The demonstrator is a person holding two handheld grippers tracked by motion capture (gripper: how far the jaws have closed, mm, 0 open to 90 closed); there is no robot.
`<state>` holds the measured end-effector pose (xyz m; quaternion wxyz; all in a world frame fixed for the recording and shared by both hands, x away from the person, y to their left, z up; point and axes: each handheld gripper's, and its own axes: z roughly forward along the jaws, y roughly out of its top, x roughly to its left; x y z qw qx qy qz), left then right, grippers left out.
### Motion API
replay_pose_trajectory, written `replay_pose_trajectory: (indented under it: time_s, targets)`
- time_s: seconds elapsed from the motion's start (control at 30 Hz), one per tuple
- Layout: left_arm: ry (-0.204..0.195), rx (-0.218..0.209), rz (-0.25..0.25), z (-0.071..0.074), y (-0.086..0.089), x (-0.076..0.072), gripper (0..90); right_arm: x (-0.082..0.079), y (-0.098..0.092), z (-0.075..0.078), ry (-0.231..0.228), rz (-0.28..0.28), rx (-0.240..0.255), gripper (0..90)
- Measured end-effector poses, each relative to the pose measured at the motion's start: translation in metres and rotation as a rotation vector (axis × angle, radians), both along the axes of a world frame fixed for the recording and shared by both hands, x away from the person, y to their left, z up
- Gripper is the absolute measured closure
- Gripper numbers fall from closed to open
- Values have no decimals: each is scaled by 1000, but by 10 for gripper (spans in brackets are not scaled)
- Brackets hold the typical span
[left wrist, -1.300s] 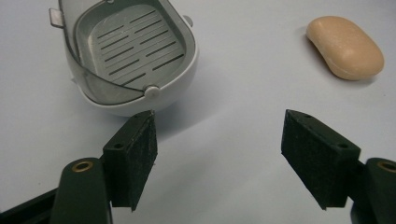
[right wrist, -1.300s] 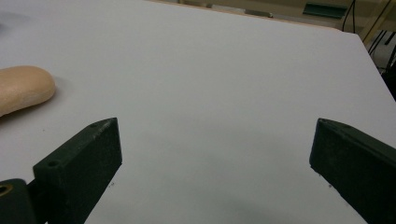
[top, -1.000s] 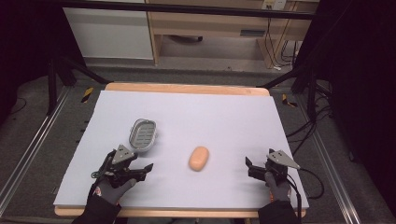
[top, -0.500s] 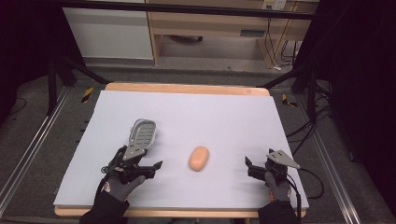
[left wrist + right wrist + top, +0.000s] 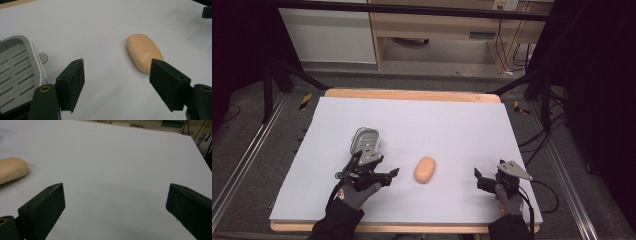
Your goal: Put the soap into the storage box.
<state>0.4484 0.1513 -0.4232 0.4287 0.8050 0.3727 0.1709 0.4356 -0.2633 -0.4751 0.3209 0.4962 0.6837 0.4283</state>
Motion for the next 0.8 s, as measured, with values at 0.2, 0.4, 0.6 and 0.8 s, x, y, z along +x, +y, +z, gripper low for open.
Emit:
replay_pose_trajectory:
  time_s: [0.2,0.4,0.6,0.8]
  targets:
    - [-8,12,-15,4,-17,6,279,0,0,0,0,-1,1,25]
    - [-11,19,-26,5,-33,10,277,0,0,0,2,-3,1,25]
    - [-2,22,-39,1,-46,14,279,0,0,0,0,-1,3,25]
    - [-1,37,-46,-2,-56,17,279,0,0,0,2,-3,2,25]
